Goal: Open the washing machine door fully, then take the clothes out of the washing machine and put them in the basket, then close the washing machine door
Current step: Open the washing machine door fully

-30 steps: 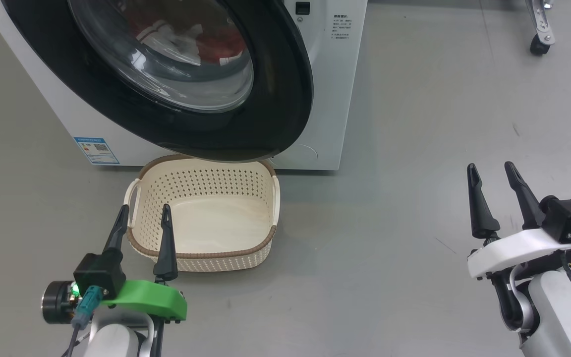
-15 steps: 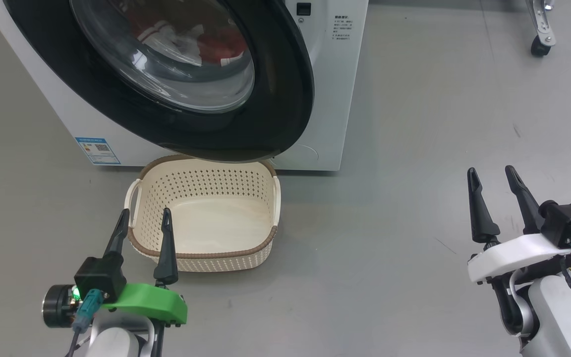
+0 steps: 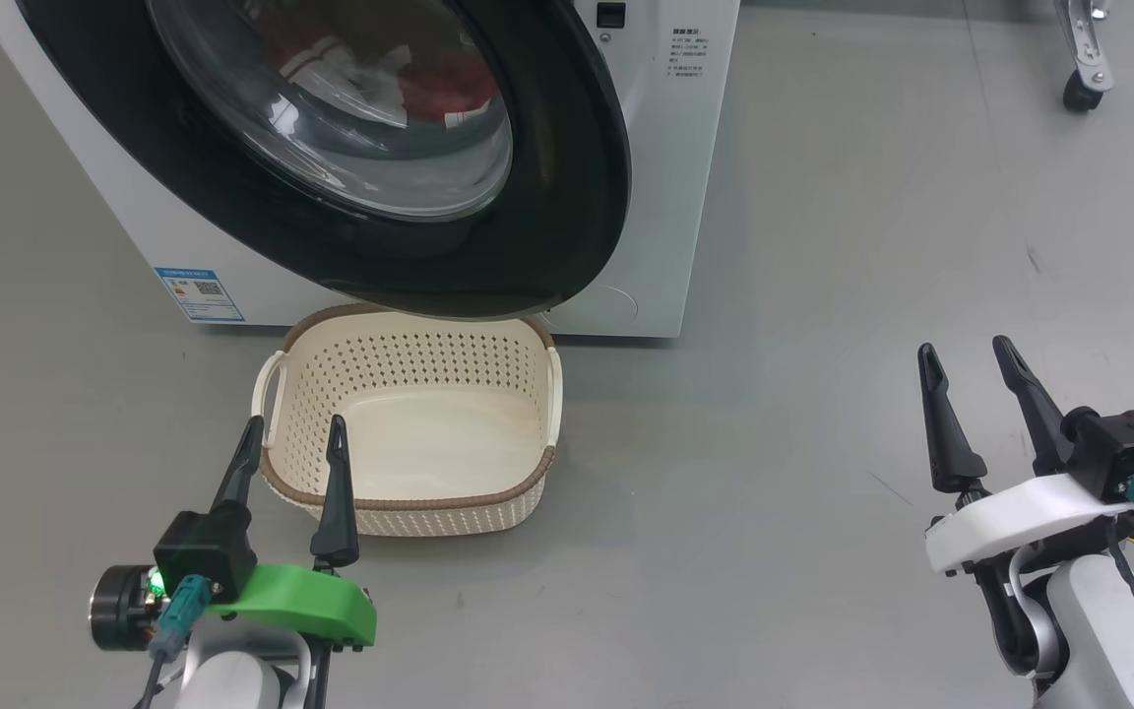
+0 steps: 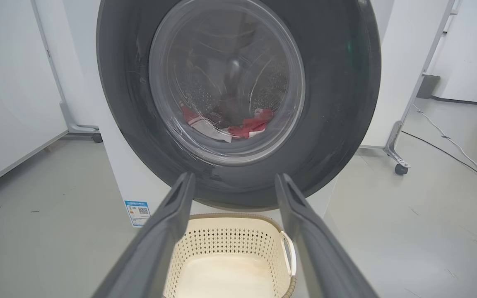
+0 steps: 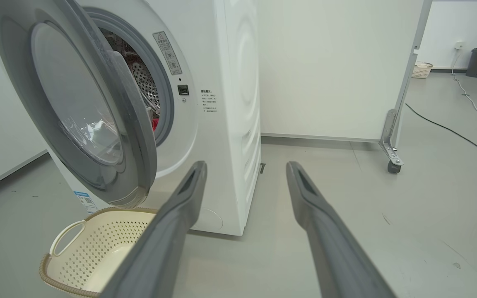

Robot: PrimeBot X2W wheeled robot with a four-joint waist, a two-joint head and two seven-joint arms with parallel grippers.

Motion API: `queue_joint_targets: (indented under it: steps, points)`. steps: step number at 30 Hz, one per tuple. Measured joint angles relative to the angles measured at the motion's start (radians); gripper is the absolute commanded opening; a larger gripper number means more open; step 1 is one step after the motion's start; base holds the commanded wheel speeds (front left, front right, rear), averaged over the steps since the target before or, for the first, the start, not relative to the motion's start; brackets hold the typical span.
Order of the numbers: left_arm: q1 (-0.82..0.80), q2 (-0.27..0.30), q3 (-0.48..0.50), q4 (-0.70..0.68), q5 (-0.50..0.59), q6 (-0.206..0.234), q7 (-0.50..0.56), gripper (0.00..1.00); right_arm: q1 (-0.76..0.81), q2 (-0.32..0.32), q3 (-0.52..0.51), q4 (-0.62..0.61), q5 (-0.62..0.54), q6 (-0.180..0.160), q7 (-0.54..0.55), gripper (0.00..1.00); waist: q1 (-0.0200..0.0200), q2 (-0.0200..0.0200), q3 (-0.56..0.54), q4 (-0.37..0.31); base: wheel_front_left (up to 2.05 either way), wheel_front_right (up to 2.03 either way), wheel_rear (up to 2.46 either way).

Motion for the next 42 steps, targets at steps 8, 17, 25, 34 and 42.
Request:
queue_joint_targets:
  steps: [8,17,25,34,42]
  points:
    - [0.0,0.001,-0.015,-0.005,0.0,0.0,0.0,1.0,0.0,-0.013,-0.005,-0.012,-0.003,0.009,0.0,1.0,0.0,0.0,0.017,0.01,0.0,0.0,0.0]
    - [-0.001,0.001,-0.037,-0.026,0.0,0.0,0.0,1.0,-0.054,-0.071,-0.002,-0.058,-0.016,0.061,0.001,1.0,0.0,0.0,0.066,0.033,0.0,0.0,0.0]
    - [-0.033,0.002,-0.087,-0.044,0.0,0.0,0.0,1.0,-0.215,-0.142,-0.044,-0.113,0.007,0.103,0.059,0.49,0.0,0.0,0.135,0.067,0.0,0.0,0.0]
    - [-0.085,0.001,-0.133,-0.061,-0.026,0.0,0.0,1.0,-0.379,-0.135,-0.114,-0.116,0.244,0.135,0.21,0.0,0.0,0.0,0.213,0.129,0.0,0.0,0.0]
    - [-0.108,0.001,-0.137,-0.063,-0.036,0.0,0.0,1.0,-0.48,-0.083,-0.134,-0.071,0.553,0.144,0.458,0.0,0.0,0.0,0.265,0.198,0.0,0.0,0.0]
